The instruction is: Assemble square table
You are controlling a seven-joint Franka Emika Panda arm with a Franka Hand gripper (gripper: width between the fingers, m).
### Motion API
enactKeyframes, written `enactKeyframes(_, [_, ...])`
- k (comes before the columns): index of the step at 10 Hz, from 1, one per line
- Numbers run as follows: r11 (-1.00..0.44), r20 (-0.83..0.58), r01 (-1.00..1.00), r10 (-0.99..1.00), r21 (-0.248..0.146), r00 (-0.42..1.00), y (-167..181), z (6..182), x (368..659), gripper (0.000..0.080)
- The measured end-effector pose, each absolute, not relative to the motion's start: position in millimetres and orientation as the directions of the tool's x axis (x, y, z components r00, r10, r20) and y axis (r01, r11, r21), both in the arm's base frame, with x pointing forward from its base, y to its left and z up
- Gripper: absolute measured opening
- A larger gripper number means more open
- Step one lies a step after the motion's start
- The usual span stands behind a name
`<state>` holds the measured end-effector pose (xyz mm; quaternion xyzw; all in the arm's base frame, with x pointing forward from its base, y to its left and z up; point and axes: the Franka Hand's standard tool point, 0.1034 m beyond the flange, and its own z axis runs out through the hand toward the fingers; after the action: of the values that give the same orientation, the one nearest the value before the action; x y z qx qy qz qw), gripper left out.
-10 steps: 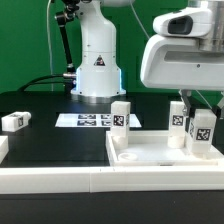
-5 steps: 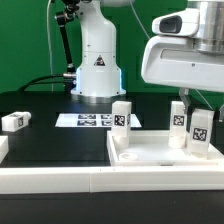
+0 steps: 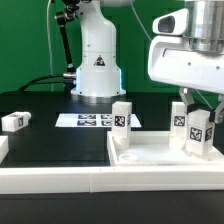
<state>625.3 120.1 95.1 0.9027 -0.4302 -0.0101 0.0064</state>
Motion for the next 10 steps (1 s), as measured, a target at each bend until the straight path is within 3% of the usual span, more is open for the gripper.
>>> enactKeyframes(4, [-0.482, -0.014, -0.876, -0.876, 0.011, 0.482, 120.3, 94.8, 626.6, 0.0290])
enactKeyframes(6, [-0.493, -0.014, -0.870, -0.870, 0.012, 0.493, 120.4, 94.2, 626.3, 0.0544])
enactKeyframes(7, [-0.533, -0.015, -0.846, -0.846, 0.012, 0.532, 120.4, 93.8, 626.2, 0.0617])
enactKeyframes(10, [-0.739, -0.008, -0.673, -0.673, 0.030, 0.739, 126.5, 85.6, 622.0, 0.0648])
